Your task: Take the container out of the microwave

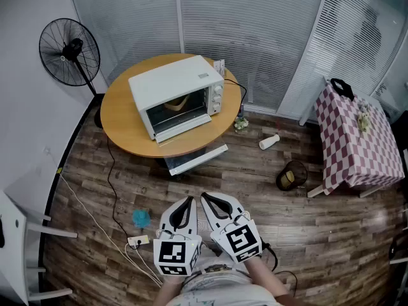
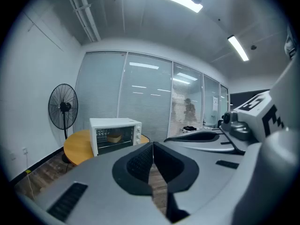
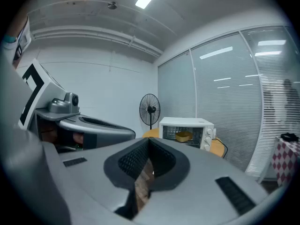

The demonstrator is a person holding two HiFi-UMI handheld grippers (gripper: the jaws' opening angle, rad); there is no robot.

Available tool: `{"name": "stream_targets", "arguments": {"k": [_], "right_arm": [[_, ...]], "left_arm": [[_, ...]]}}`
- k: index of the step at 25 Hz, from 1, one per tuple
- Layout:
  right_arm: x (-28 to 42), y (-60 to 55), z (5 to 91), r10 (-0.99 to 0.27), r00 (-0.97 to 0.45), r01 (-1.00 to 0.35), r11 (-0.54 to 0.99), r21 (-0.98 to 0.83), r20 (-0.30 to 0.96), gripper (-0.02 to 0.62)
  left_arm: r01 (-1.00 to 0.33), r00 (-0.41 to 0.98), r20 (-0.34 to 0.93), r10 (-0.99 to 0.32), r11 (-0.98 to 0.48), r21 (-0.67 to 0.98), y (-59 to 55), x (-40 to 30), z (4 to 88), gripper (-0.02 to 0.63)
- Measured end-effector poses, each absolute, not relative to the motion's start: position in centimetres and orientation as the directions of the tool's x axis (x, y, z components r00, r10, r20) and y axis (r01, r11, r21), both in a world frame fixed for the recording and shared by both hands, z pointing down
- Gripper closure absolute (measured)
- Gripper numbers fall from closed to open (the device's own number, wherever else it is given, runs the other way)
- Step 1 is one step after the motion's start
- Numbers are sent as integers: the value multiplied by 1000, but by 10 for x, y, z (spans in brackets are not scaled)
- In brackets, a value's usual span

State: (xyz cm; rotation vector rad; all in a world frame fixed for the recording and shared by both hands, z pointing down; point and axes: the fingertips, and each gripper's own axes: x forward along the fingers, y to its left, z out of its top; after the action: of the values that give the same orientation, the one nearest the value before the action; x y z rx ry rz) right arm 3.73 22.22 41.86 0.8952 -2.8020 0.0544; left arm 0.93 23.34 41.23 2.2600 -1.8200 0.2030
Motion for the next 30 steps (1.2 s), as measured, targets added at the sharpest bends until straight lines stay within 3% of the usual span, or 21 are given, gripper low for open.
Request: {"name": "stream_targets", "arguments": {"k": [30], "right_arm": [[20, 180, 418, -539, -823, -547, 837, 10, 179, 601]], "left_arm": [[-976, 214, 271, -939, -195, 93, 193, -2, 421, 591]]}}
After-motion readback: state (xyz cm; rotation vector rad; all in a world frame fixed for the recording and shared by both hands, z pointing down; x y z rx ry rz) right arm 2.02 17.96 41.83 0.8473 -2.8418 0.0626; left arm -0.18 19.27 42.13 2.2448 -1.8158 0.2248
